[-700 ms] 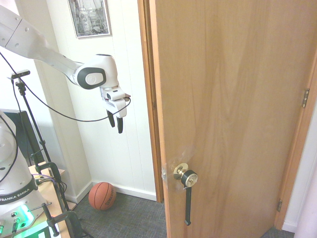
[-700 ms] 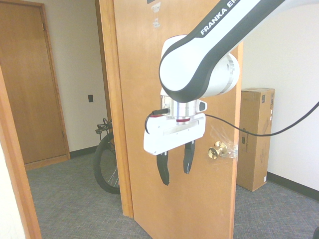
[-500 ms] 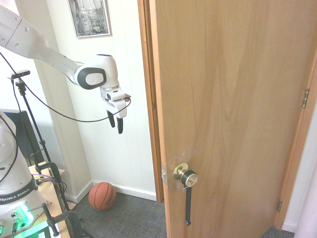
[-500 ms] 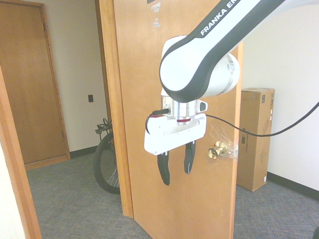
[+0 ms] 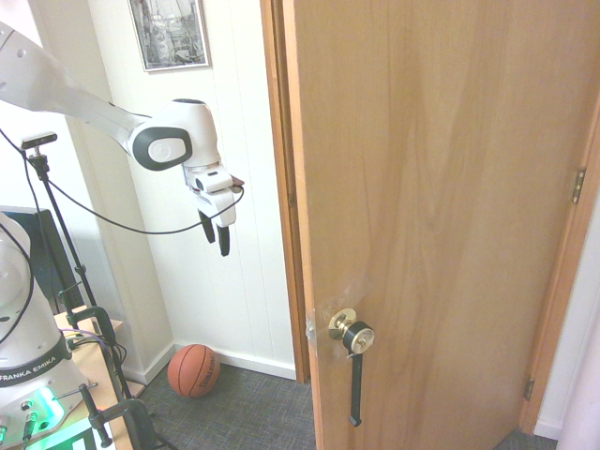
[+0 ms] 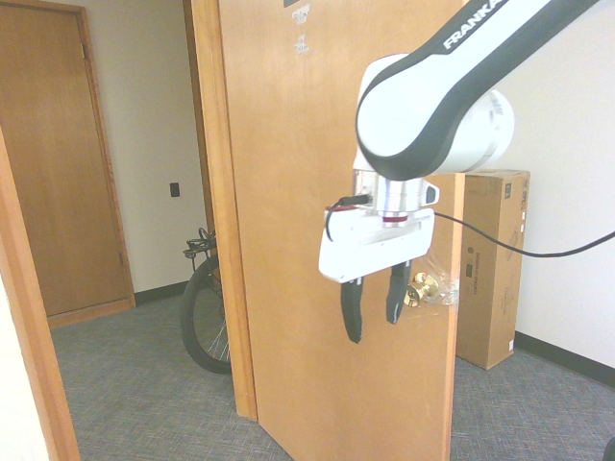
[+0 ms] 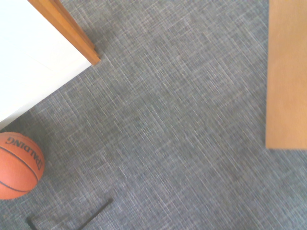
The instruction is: Close the door
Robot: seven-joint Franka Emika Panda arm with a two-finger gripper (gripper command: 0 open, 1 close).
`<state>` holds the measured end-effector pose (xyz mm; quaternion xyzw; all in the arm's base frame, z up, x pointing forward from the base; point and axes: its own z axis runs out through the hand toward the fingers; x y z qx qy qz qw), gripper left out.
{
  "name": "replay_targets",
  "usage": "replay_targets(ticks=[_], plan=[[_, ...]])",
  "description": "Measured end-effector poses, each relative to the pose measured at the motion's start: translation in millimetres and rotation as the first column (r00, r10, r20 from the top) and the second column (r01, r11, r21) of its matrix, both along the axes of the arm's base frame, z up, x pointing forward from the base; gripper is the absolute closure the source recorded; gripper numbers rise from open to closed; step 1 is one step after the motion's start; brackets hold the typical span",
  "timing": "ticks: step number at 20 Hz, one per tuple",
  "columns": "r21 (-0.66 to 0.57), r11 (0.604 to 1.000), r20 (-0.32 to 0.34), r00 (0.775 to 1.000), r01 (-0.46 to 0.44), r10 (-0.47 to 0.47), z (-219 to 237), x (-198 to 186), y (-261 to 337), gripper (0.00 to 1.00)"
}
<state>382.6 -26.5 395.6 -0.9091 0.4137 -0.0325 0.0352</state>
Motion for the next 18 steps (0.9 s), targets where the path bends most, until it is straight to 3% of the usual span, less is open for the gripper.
replay_targets(ticks=[9, 18], plan=[[0.021, 0.985, 0.063, 0.983, 0.174, -0.175, 33, -40, -67, 0.00], [0.049, 0.935, 0.087, 0.931, 0.351, -0.354, 49, -99, -161, 0.00]])
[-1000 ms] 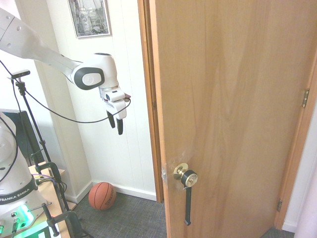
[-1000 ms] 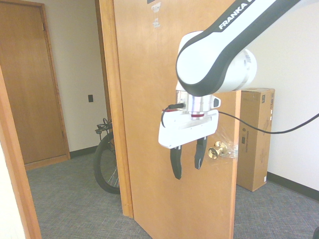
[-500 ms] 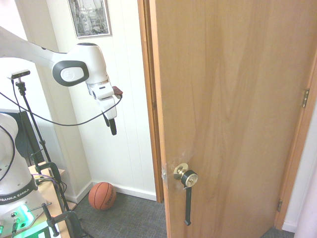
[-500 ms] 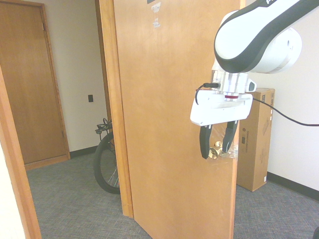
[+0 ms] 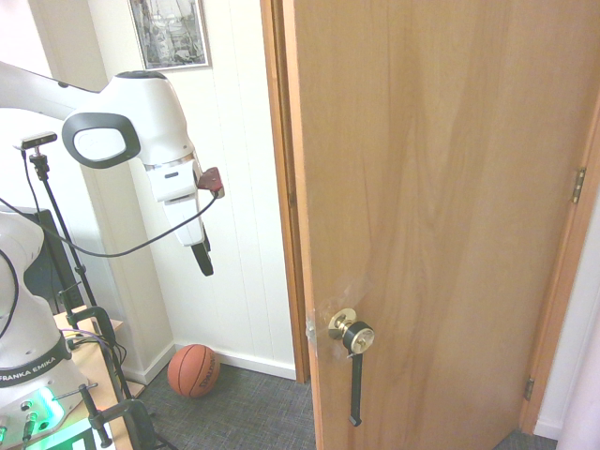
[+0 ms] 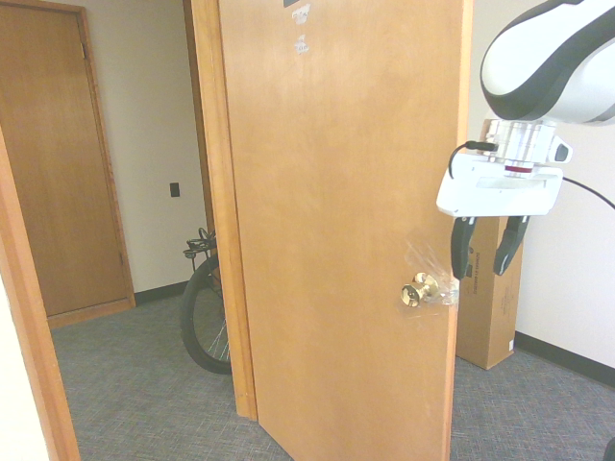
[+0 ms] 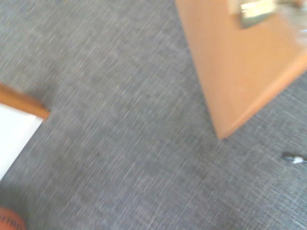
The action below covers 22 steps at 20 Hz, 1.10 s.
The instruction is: Close the door
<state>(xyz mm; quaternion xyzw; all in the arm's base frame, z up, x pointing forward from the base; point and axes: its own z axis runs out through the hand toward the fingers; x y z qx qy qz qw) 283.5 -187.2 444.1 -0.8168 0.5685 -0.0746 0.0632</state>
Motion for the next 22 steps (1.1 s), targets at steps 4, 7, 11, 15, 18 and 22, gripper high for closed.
replay_targets(ticks=[4, 7, 11, 15, 18, 22], plan=[[0.009, 0.996, 0.036, 0.995, 0.089, -0.089, 12, -26, -46, 0.00], [0.007, 0.981, 0.064, 0.979, 0.193, -0.193, 24, -45, -86, 0.00], [0.020, 0.956, 0.084, 0.953, 0.292, -0.293, 32, -64, -142, 0.00], [0.038, 0.933, 0.100, 0.928, 0.357, -0.359, 39, -60, -184, 0.00], [0.056, 0.912, 0.131, 0.902, 0.406, -0.410, 40, -51, -213, 0.00], [0.103, 0.896, 0.200, 0.874, 0.431, -0.443, 26, -40, -252, 0.00]])
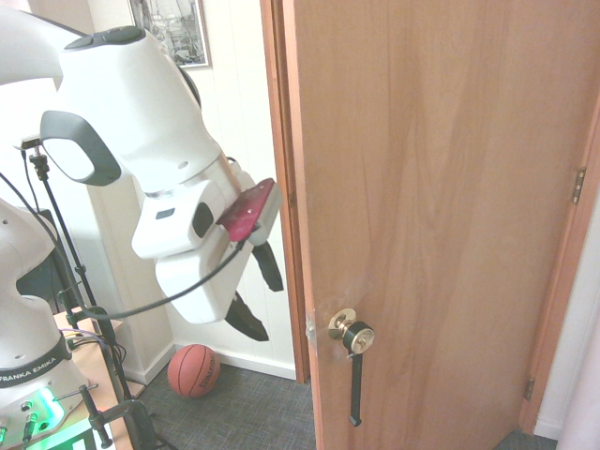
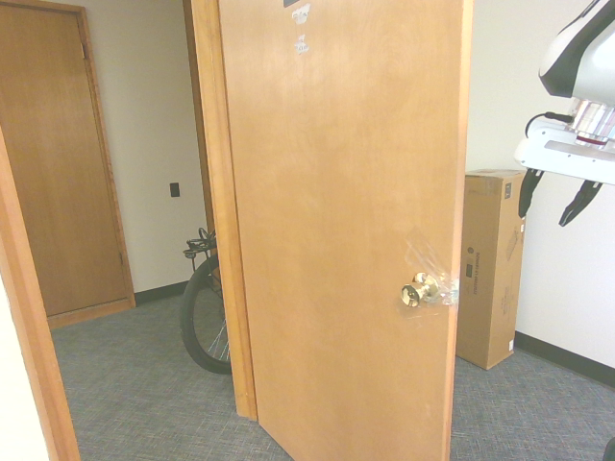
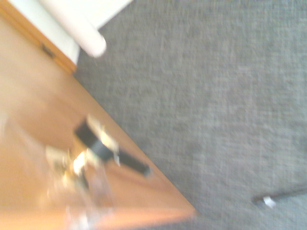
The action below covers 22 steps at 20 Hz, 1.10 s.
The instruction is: Close the door
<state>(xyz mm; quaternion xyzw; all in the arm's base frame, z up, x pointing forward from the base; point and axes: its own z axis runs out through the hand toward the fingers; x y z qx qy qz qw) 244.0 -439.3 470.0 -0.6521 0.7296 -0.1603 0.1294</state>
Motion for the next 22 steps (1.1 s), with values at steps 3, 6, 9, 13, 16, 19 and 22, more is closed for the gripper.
replay_targets(ticks=[3, 6, 9, 13, 16, 19, 22], plan=[[0.009, 1.000, 0.075, 0.997, -0.019, 0.019, -8, 14, -15, 0.00], [0.004, 0.999, 0.123, 0.991, -0.047, 0.046, -18, 35, -19, 0.00], [-0.010, 0.998, 0.141, 0.988, -0.060, 0.061, -22, 60, -18, 0.00], [-0.021, 0.998, 0.178, 0.982, -0.054, 0.057, -15, 100, -10, 0.00], [-0.019, 0.998, 0.187, 0.980, -0.058, 0.060, -18, 132, 3, 0.00], [-0.021, 0.997, 0.188, 0.979, -0.074, 0.076, -23, 146, 15, 0.00], [-0.058, 0.993, 0.188, 0.976, -0.103, 0.112, -18, 156, 46, 0.00]])
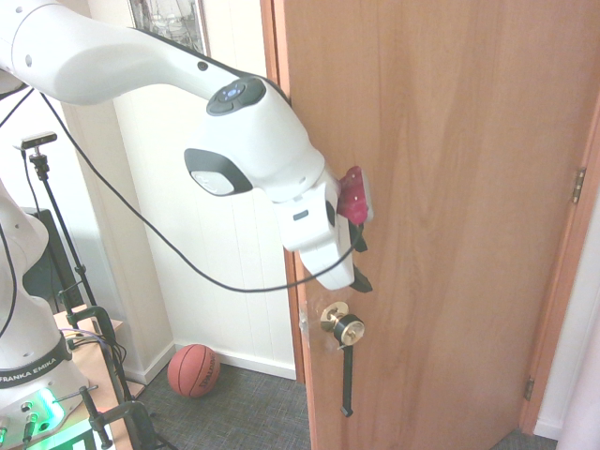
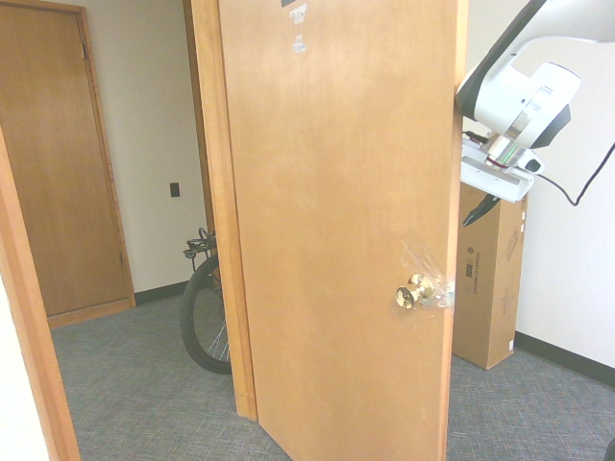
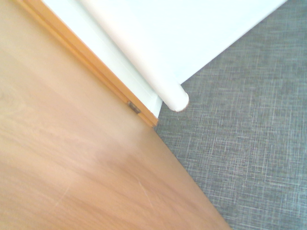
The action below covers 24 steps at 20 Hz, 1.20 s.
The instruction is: Close the door
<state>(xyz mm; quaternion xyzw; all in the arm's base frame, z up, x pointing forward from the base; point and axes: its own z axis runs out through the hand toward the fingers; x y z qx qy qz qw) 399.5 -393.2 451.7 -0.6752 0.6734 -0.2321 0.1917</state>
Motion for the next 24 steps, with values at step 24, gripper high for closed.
replay_targets(ticks=[24], plan=[[-0.310, 0.903, 0.133, 0.926, -0.298, 0.352, 41, 162, 472, 0.00]])
